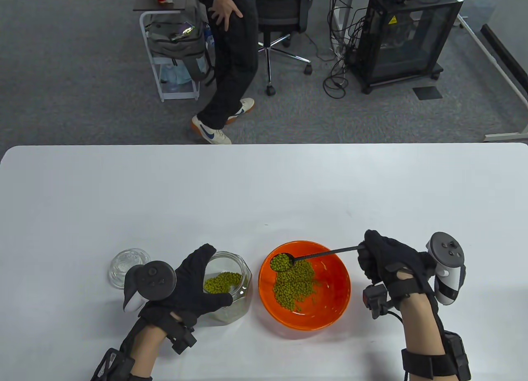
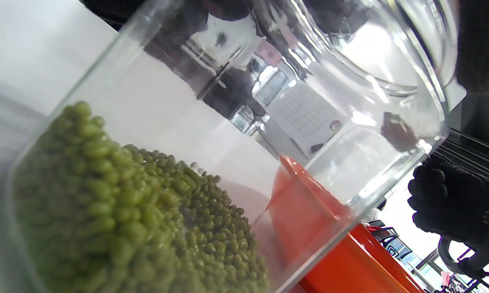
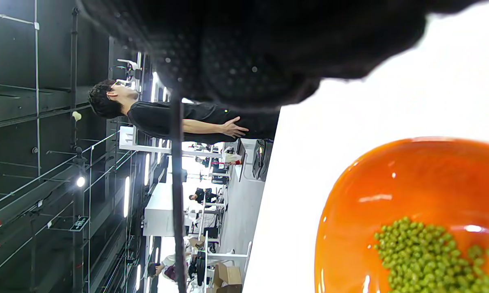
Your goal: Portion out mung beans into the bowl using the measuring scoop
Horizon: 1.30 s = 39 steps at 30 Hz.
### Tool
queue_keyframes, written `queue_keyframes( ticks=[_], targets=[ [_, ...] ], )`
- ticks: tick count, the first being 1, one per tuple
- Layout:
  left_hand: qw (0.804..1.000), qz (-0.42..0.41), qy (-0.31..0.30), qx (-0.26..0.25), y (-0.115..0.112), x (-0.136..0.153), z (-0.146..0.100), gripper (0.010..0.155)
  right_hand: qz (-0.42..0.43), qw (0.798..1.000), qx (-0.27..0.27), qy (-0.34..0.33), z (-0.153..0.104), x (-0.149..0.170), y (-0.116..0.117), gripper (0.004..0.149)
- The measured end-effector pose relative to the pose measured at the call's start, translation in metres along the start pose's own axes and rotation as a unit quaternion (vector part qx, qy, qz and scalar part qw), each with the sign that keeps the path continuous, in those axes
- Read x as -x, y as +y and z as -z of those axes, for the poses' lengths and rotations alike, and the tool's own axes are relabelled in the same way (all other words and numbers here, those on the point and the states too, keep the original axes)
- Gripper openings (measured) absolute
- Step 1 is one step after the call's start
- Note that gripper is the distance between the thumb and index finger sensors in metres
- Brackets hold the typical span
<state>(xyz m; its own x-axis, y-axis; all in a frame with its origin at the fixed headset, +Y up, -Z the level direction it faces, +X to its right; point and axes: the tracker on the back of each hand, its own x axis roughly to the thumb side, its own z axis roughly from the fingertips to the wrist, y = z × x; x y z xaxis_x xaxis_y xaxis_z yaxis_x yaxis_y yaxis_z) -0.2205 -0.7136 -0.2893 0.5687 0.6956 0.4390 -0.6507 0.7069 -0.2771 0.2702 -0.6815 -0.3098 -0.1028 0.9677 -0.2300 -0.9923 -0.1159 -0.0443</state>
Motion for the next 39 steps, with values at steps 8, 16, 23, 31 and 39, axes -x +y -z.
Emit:
queue_keyframes(
  ticks=[8, 16, 23, 31, 39],
  targets=[
    [1.000, 0.001, 0.000, 0.000, 0.000, 0.000, 0.000, 0.123, -0.014, 1.000, 0.022, 0.012, 0.001, 0.018, -0.024, 0.044],
    [1.000, 0.001, 0.000, 0.000, 0.000, 0.000, 0.000, 0.123, -0.034, 0.999, 0.028, 0.019, 0.003, 0.030, -0.033, 0.044],
    [1.000, 0.002, 0.000, 0.002, 0.000, 0.000, 0.000, 0.123, -0.103, 0.994, 0.024, -0.002, -0.002, 0.029, -0.030, 0.044],
    [1.000, 0.001, -0.001, 0.002, 0.000, 0.000, 0.000, 0.123, -0.181, 0.981, 0.014, -0.076, -0.014, 0.012, -0.017, 0.044],
    [1.000, 0.003, 0.000, 0.002, 0.000, 0.000, -0.001, 0.123, -0.241, 0.959, -0.002, -0.147, -0.028, -0.005, 0.001, 0.044]
  ],
)
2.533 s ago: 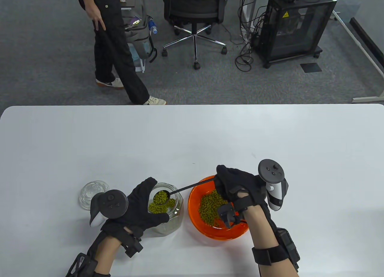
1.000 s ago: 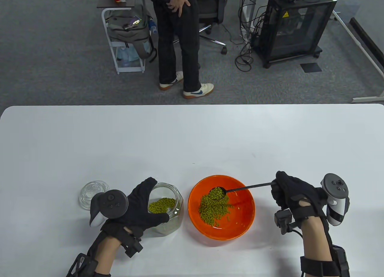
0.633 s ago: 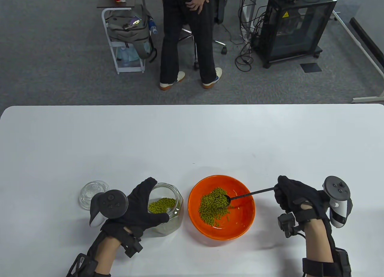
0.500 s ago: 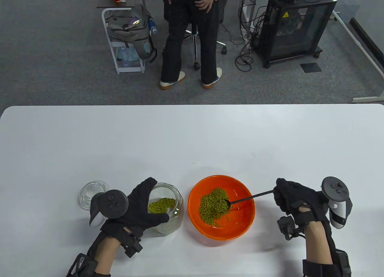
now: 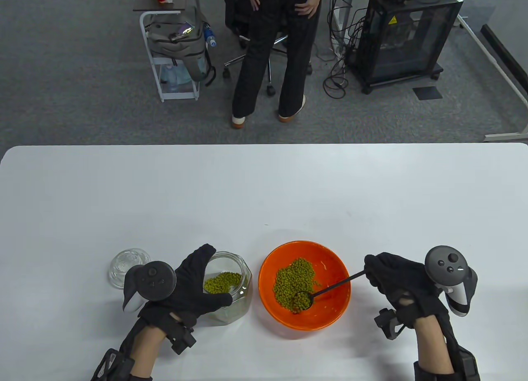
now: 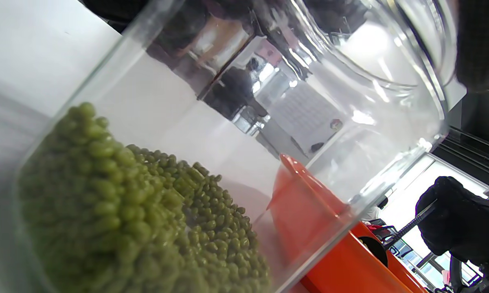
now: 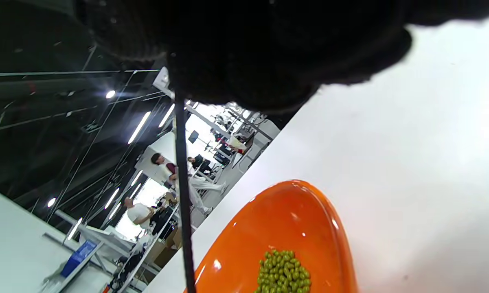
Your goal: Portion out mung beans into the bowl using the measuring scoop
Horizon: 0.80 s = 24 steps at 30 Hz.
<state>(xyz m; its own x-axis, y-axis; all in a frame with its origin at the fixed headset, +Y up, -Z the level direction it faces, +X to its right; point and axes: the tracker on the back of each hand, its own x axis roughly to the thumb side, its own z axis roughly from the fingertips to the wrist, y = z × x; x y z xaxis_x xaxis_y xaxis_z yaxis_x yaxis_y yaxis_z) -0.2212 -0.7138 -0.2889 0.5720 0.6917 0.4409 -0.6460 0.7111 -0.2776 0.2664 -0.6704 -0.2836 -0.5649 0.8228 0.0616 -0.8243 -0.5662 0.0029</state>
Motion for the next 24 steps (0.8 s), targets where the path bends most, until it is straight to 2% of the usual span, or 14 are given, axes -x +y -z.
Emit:
queue_keyframes(
  ticks=[6, 10, 16, 24],
  targets=[
    [1.000, 0.000, 0.000, 0.000, 0.000, 0.000, 0.000, 0.123, -0.027, 0.997, 0.013, -0.067, -0.007, -0.016, 0.001, 0.044],
    [1.000, 0.000, 0.000, 0.000, 0.000, 0.000, 0.000, 0.123, -0.070, 0.990, 0.022, -0.121, -0.011, -0.025, 0.002, 0.044],
    [1.000, 0.001, 0.000, 0.000, 0.000, 0.000, 0.000, 0.123, -0.089, 0.978, 0.029, -0.184, -0.016, -0.035, 0.003, 0.044],
    [1.000, 0.001, 0.000, 0.000, 0.000, 0.000, 0.000, 0.123, -0.119, 0.966, 0.048, -0.225, -0.024, -0.043, 0.002, 0.044]
  ],
)
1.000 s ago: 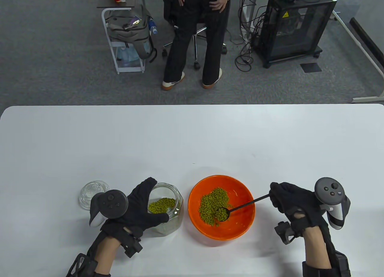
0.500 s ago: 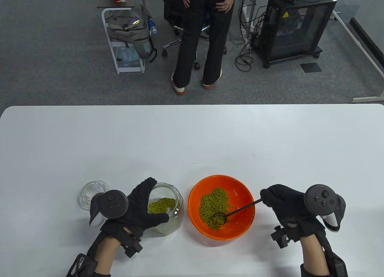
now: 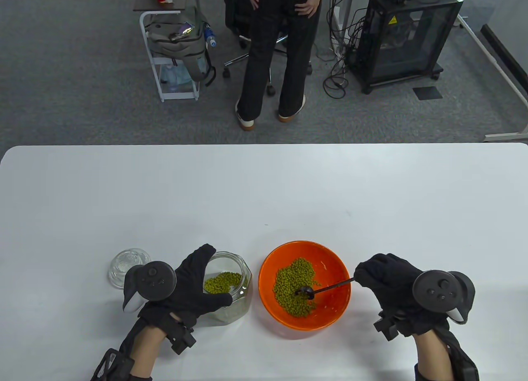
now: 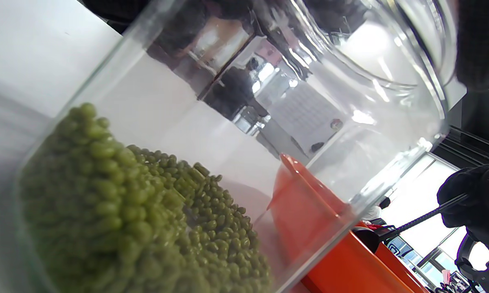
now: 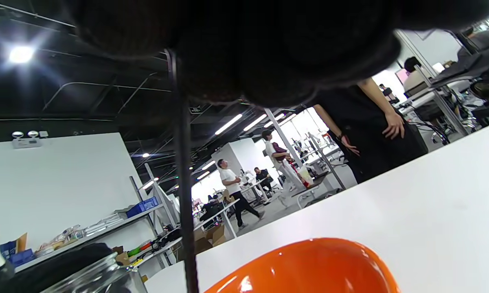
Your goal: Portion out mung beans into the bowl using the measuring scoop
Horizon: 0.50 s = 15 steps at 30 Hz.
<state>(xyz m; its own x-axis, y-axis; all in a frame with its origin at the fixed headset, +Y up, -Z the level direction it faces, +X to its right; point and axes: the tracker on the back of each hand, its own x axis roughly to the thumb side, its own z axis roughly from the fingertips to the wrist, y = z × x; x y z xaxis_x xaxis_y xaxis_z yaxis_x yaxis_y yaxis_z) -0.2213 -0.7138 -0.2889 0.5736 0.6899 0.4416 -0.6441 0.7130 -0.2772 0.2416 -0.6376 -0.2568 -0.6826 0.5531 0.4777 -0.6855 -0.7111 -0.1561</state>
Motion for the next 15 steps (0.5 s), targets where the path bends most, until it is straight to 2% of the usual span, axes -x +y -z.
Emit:
queue_keyframes(
  ticks=[7, 15],
  targets=[
    [1.000, 0.000, 0.000, 0.000, 0.000, 0.000, 0.000, 0.123, -0.027, 0.998, 0.020, -0.053, -0.004, -0.014, -0.003, 0.044],
    [1.000, 0.004, 0.001, 0.001, 0.000, 0.000, 0.000, 0.123, -0.043, 0.997, 0.017, -0.054, -0.004, -0.011, -0.001, 0.044]
  ],
)
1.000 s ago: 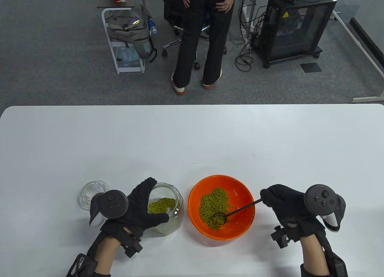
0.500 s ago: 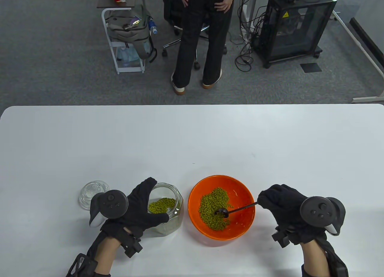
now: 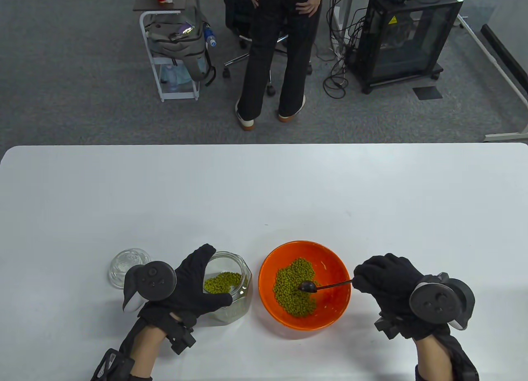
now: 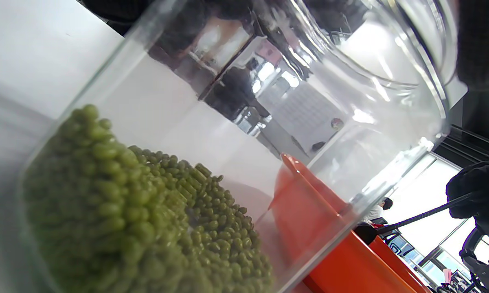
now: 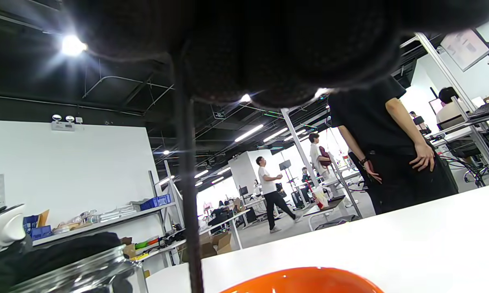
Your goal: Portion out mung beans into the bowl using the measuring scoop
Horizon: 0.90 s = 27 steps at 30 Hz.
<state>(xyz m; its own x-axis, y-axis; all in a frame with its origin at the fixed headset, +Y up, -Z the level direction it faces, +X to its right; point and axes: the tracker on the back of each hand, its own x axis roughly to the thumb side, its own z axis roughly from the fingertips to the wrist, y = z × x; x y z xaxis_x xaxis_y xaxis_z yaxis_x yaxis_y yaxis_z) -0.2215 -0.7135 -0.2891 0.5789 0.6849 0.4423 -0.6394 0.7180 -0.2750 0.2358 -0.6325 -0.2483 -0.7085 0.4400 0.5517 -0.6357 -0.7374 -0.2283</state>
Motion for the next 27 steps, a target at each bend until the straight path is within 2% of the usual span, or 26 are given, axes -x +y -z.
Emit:
queue_keyframes(
  ticks=[4, 7, 11, 13, 18, 20, 25, 27],
  targets=[
    [1.000, -0.001, 0.000, 0.000, 0.000, 0.000, 0.000, 0.122, 0.009, 0.999, 0.035, -0.001, -0.001, 0.002, -0.006, 0.044],
    [1.000, -0.001, 0.000, 0.000, 0.000, 0.000, 0.000, 0.123, 0.040, 0.997, 0.065, 0.024, -0.002, 0.009, -0.009, 0.044],
    [1.000, -0.001, -0.001, 0.000, 0.000, 0.000, 0.000, 0.123, 0.109, 0.985, 0.095, 0.089, -0.003, 0.024, -0.010, 0.043],
    [1.000, -0.001, -0.001, 0.001, 0.000, 0.000, 0.000, 0.123, 0.142, 0.979, 0.090, 0.117, -0.004, 0.035, -0.008, 0.042],
    [1.000, 0.000, -0.001, 0.001, 0.000, 0.000, 0.000, 0.123, 0.221, 0.949, 0.105, 0.200, -0.008, 0.057, -0.001, 0.042],
    [1.000, -0.001, -0.001, 0.000, 0.000, 0.000, 0.000, 0.123, 0.271, 0.928, 0.111, 0.231, -0.010, 0.064, 0.004, 0.042],
    [1.000, -0.005, -0.002, -0.001, 0.000, 0.000, 0.000, 0.123, 0.382, 0.879, 0.094, 0.270, -0.007, 0.069, 0.017, 0.042],
    [1.000, -0.005, -0.002, 0.000, 0.000, 0.000, 0.000, 0.123, 0.399, 0.873, 0.080, 0.269, -0.001, 0.066, 0.019, 0.042]
  ],
)
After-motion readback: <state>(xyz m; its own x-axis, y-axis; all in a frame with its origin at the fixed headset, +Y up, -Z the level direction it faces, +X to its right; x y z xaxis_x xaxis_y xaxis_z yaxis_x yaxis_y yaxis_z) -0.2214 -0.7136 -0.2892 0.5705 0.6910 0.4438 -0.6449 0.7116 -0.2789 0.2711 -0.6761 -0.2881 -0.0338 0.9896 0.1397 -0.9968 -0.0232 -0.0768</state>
